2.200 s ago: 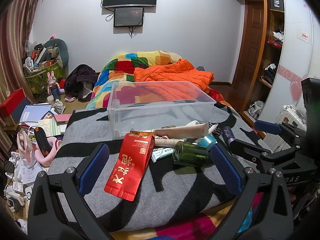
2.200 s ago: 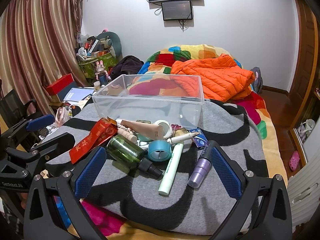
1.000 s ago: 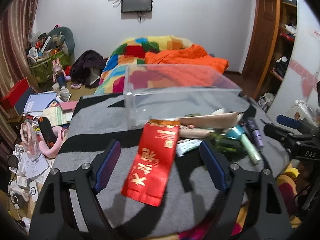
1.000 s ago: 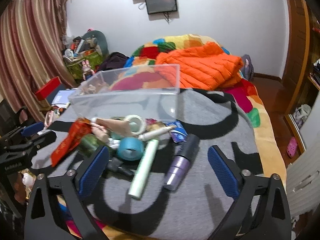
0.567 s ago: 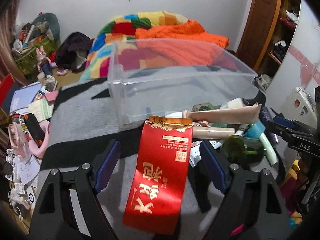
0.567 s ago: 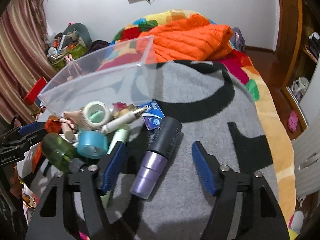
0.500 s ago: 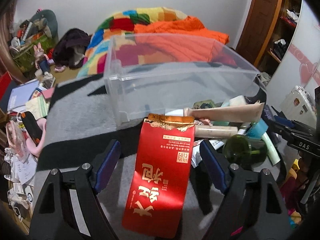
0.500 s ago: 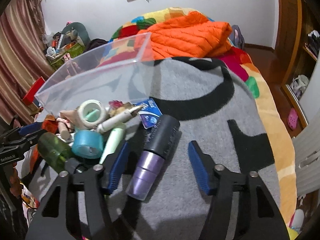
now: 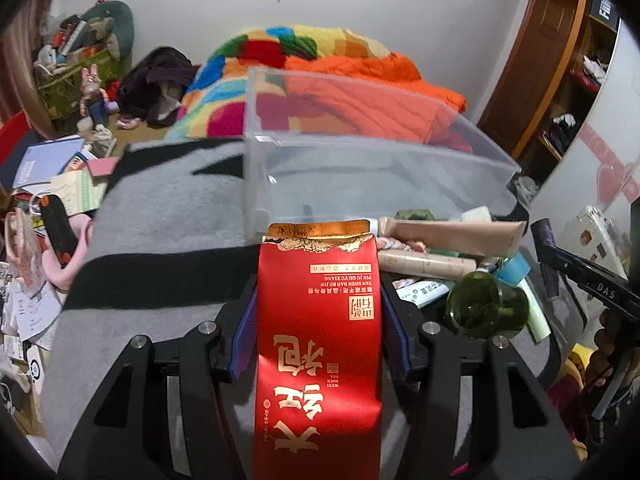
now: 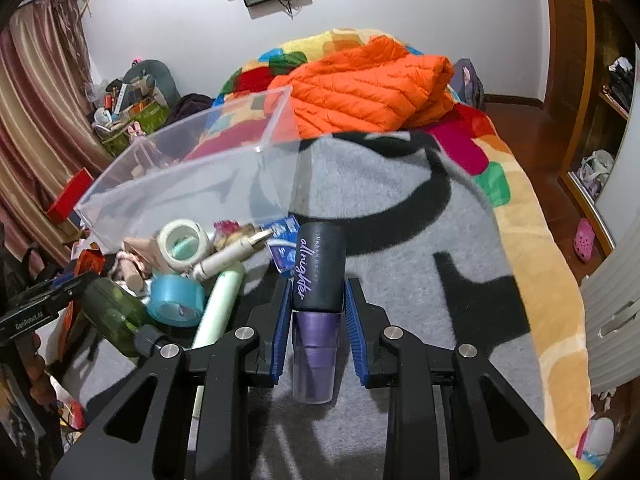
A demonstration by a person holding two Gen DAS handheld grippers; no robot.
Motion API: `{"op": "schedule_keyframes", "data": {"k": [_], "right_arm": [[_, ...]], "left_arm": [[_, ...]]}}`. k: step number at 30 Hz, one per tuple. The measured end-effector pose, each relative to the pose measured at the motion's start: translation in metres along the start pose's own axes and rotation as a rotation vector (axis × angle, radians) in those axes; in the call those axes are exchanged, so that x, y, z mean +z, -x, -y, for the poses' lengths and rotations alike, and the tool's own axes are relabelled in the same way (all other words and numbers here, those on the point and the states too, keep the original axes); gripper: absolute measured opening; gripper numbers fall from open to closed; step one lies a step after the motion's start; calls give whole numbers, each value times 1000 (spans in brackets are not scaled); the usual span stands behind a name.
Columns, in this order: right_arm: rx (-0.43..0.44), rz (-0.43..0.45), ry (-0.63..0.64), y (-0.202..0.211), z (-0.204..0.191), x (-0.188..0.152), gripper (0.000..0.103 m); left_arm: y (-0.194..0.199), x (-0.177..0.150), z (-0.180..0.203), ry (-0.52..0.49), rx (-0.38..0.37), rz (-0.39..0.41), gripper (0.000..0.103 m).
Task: Organize objects
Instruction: 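Grasp the red packet with the left tool while the right tool grasps the purple tube, then drop the red packet into the clear box while the right tool drops the purple tube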
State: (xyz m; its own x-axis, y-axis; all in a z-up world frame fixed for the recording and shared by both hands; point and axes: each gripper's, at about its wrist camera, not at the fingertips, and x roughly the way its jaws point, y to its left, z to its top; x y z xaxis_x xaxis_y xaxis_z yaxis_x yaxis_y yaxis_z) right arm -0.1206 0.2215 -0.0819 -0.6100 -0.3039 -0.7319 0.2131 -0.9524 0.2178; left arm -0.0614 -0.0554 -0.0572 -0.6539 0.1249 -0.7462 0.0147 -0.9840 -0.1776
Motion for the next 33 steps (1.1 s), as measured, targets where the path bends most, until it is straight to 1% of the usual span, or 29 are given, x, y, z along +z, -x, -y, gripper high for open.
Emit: {"op": "schedule_keyframes", "data": {"k": [5,9,14,17,21,26,30,33], "right_arm": [[22,47,31,15,-8,17,23],[39,96,67,26,-20,37,23],[39,169,139,35,-42,67,23],[59,184,164,31,-51,84,23],[63,175,195,18,-61,103,23],[63,127,229,-8,-72,120,23],[57,73,267,-31,-81,131,23],[47,18,300,-52,-86,136,23]], "left_arm": [[31,9,0,9,8,96,54],[48,26,0,8,4,171,55],[58,49,0,4,14,225,55],[57,62,-3,1,21,238,55],[50,83,-4,-20,46,231,55],[33,102,0,-59,60,194,55],[6,120,1,-71,74,111,55],[-20,130,0,-77,90,31,55]]}}
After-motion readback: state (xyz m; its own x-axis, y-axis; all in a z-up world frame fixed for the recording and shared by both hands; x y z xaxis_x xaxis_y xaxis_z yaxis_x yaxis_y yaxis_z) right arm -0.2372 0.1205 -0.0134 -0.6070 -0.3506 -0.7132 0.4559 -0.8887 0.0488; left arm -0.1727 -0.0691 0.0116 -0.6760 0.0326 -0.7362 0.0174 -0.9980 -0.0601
